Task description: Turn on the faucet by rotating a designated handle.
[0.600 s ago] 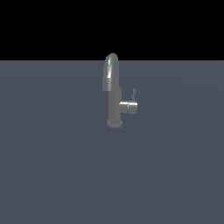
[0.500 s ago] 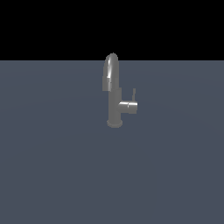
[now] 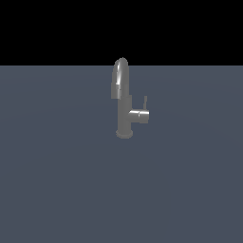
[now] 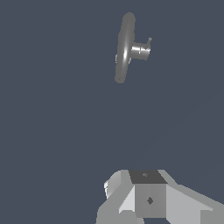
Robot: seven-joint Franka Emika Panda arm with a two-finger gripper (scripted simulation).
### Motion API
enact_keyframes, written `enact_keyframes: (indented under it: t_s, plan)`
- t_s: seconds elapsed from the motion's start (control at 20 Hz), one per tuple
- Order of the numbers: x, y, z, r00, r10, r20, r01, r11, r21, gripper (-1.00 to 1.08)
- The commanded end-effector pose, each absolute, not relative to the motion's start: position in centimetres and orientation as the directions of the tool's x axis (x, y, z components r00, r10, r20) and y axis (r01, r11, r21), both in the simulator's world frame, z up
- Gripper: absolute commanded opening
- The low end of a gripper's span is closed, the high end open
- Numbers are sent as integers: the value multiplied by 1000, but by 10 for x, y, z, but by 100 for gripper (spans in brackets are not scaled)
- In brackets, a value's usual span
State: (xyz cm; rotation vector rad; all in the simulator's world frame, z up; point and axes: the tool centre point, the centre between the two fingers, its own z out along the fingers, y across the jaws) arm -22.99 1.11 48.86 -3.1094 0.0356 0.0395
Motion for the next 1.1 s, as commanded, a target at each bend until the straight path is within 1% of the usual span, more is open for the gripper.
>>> enact_keyframes:
  t_s: [0.0,0.3,1.05]
  plan:
    - [-222,11,488,998,-41,-42,-43,-998,-49,-100]
    - [-196,10,484,989,-103,-103,-114,-987,-109,-100]
    - [-106,-6,460,900,-278,-335,-377,-884,-278,-100]
